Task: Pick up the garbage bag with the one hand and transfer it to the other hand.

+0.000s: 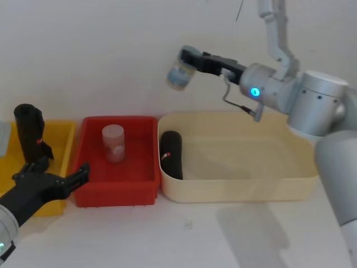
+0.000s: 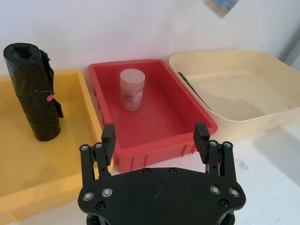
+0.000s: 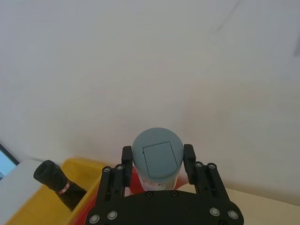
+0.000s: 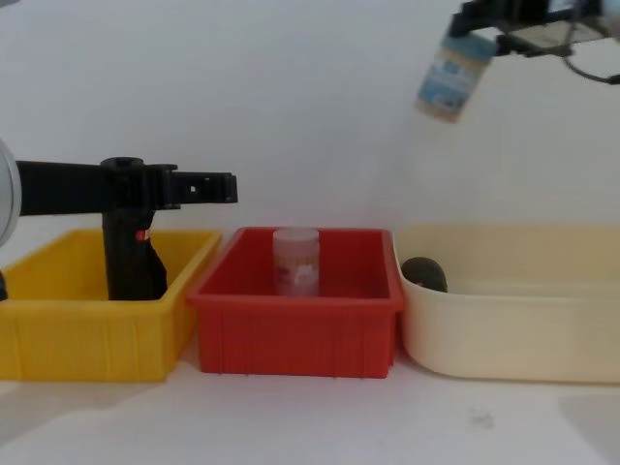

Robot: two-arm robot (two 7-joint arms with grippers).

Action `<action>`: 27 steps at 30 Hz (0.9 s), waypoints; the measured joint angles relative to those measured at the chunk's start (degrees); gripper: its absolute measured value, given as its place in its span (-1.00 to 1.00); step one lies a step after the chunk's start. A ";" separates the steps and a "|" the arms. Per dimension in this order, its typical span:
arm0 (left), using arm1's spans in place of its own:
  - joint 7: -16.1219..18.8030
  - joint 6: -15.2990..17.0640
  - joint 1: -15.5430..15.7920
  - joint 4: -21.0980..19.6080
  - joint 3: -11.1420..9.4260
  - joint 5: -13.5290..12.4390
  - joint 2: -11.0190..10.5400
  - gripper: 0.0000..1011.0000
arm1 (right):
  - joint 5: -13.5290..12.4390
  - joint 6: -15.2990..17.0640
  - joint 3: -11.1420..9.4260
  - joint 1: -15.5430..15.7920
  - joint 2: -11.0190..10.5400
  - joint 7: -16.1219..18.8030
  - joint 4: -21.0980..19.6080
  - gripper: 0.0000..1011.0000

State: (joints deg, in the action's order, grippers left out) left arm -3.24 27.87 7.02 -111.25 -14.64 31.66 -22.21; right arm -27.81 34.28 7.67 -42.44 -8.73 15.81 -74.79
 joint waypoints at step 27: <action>0.00 0.00 0.00 0.00 0.00 0.00 0.00 0.98 | -0.70 -11.40 -1.28 11.80 -6.24 7.11 -9.48 0.98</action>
State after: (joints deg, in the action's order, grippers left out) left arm -3.24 27.87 7.02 -111.24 -14.64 31.66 -22.21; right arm -28.50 22.87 6.39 -30.63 -14.97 22.92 -84.27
